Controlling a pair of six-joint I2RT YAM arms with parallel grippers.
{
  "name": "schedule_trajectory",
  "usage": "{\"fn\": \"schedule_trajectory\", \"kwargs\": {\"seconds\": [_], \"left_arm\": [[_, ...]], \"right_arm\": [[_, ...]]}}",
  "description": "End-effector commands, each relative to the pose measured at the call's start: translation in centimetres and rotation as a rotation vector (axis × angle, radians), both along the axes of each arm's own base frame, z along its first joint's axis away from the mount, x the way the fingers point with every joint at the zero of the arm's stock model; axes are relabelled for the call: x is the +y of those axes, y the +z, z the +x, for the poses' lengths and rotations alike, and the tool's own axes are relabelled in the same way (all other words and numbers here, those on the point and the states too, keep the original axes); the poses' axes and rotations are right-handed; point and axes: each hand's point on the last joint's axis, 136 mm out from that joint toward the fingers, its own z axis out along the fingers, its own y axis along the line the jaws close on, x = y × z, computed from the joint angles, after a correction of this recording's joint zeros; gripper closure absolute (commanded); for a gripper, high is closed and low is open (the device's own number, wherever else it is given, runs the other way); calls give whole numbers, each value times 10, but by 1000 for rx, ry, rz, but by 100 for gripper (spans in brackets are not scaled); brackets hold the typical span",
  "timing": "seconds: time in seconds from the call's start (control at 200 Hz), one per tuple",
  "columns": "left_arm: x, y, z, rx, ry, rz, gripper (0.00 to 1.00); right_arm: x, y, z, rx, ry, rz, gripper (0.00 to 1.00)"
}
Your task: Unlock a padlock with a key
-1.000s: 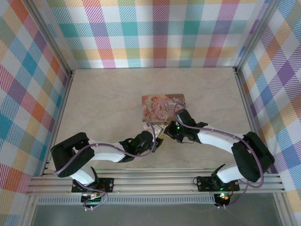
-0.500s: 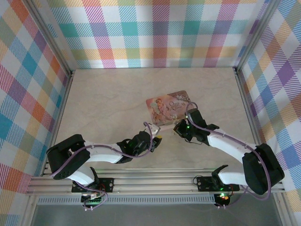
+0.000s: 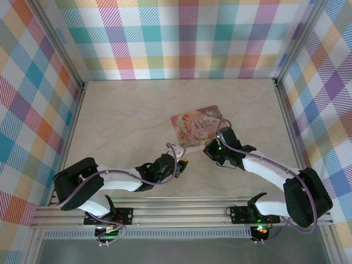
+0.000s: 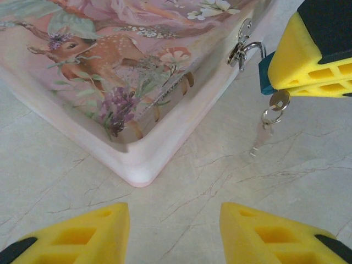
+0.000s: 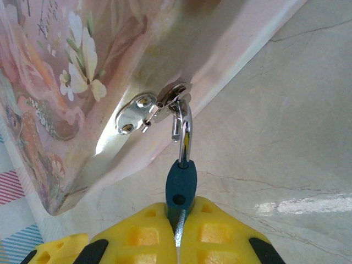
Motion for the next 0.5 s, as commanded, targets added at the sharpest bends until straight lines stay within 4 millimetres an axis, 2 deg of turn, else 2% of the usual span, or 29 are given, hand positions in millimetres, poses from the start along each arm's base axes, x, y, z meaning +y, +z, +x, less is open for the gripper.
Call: {"fn": "schedule_trajectory", "kwargs": {"seconds": [0.0,0.13,0.215,0.495], "left_arm": [[5,2,-3,0,15,-7,53],[6,3,-3,1,17,-9,53],[6,4,-4,1,18,-10,53],[7,9,-3,-5,25,-15,53]], "right_arm": [[-5,0,6,-23,-31,-5,100],[-3,-10,5,-4,-50,22,100],[-1,-10,8,-12,-57,40,100],[-2,19,30,-96,-68,21,100]]}}
